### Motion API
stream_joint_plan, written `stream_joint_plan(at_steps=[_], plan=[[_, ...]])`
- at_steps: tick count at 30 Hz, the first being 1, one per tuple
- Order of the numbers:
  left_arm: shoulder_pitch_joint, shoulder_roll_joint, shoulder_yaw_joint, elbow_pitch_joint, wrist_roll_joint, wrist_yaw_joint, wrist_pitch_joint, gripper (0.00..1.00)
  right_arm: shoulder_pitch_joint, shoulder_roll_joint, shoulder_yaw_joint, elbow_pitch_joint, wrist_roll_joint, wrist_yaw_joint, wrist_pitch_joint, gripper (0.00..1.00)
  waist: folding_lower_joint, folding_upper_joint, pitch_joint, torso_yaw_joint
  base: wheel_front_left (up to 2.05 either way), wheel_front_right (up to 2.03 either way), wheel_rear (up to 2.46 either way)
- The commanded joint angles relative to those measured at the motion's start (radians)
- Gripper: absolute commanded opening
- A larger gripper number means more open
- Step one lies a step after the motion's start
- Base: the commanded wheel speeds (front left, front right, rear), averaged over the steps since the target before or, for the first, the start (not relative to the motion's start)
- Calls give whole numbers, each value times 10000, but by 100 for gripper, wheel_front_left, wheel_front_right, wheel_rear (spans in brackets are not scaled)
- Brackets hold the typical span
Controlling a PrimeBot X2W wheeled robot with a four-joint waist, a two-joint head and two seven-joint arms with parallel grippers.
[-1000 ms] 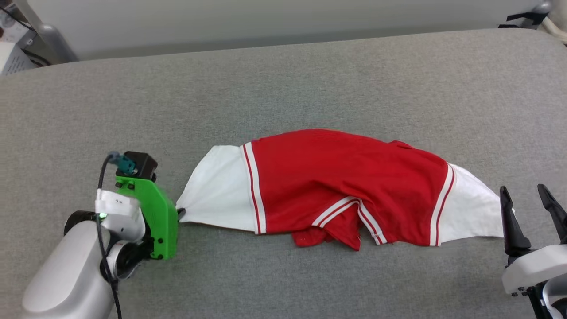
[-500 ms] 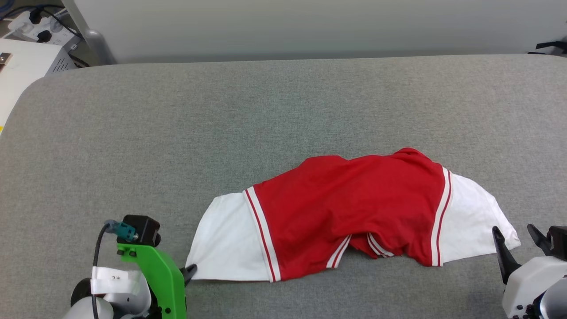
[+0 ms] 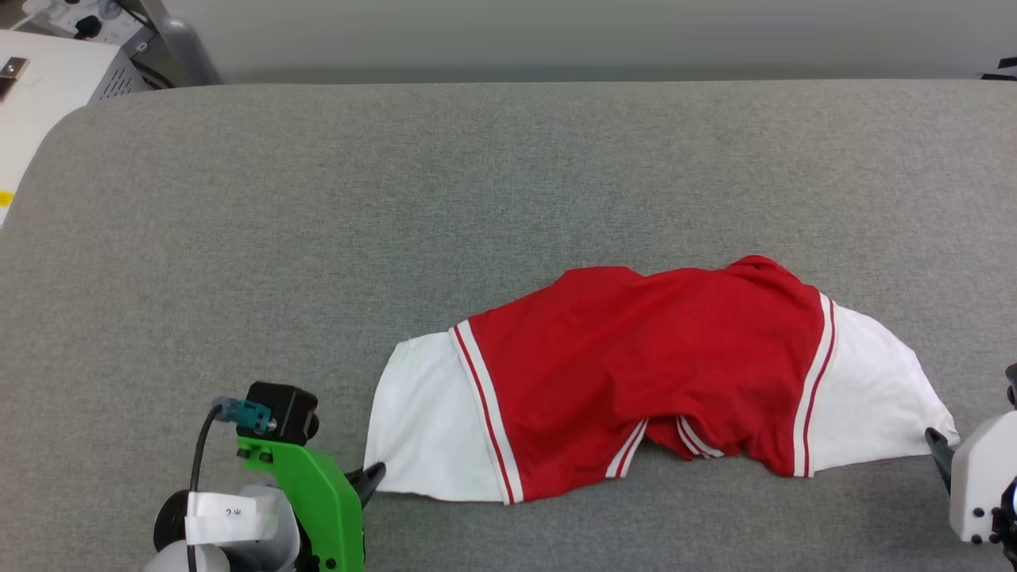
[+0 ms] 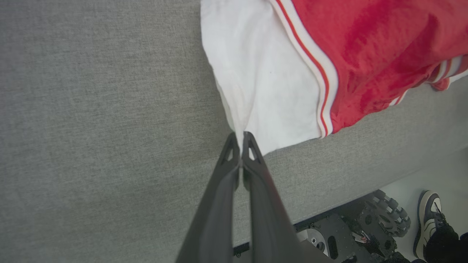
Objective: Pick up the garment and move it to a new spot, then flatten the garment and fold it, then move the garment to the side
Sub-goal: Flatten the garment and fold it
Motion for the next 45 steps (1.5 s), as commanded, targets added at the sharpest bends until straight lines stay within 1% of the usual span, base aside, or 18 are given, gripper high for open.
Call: stream_joint_plan(at_steps=[1, 9, 15, 16, 17, 18, 24, 30, 33, 35, 39, 45], plan=[[0, -34, -14, -51, 121, 35, 1, 0, -209, -25, -18, 185, 102, -9, 97, 100, 0, 0, 102, 93, 0, 0, 0], [-192, -75, -87, -99, 227, 15, -63, 0, -644, -37, 216, 1243, 267, -9, -16, 100, 0, 0, 378, 272, 0, 0, 0], [-289, -59, -90, -57, 239, -26, -103, 0, -690, -236, 877, 1915, 513, -9, 170, 100, 0, 0, 569, 348, 0, 0, 0], [-306, -60, -90, -41, 237, -29, -106, 0, -676, -270, 1021, 2001, 590, -9, 223, 50, 0, 0, 577, 358, 0, 0, 0], [-326, -63, -92, -16, 237, -34, -110, 0, -668, -293, 1135, 2098, 715, -9, 246, 28, 0, 0, 572, 367, 0, 0, 0], [-343, -68, -96, 6, 237, -35, -111, 0, -668, -310, 1194, 2167, 806, -9, 242, 0, 0, 0, 566, 373, 0, 0, 0], [-373, -115, -64, 166, 250, -20, -263, 0, -709, -503, 1160, 2409, 1067, -9, -216, 0, 0, 0, 241, 353, 0, 0, 0], [-398, -133, 110, 145, 239, -41, -599, 0, -782, -946, 776, 1823, 1074, -9, -864, 0, 0, 0, -368, 243, 0, 0, 0], [-389, -163, 341, 93, 216, 212, -707, 0, -804, -1222, 581, 1152, 1248, -9, -959, 0, 0, 0, -674, 168, 0, 0, 0], [-426, -58, 409, -43, 276, 267, -687, 0, -817, -1498, 499, 619, 1302, -9, -979, 0, 0, 0, -861, 123, 0, 0, 0], [-630, 219, 642, -505, 371, 297, -672, 0, -868, -2028, 207, -462, 1500, -9, -786, 0, 0, 0, -1158, 65, 0, 0, 0], [-1333, 576, 1284, -1403, 488, 301, -899, 0, -1297, -2472, -428, -1824, 2100, -9, -199, 0, 0, 0, -1360, -15, 0, 0, 0]])
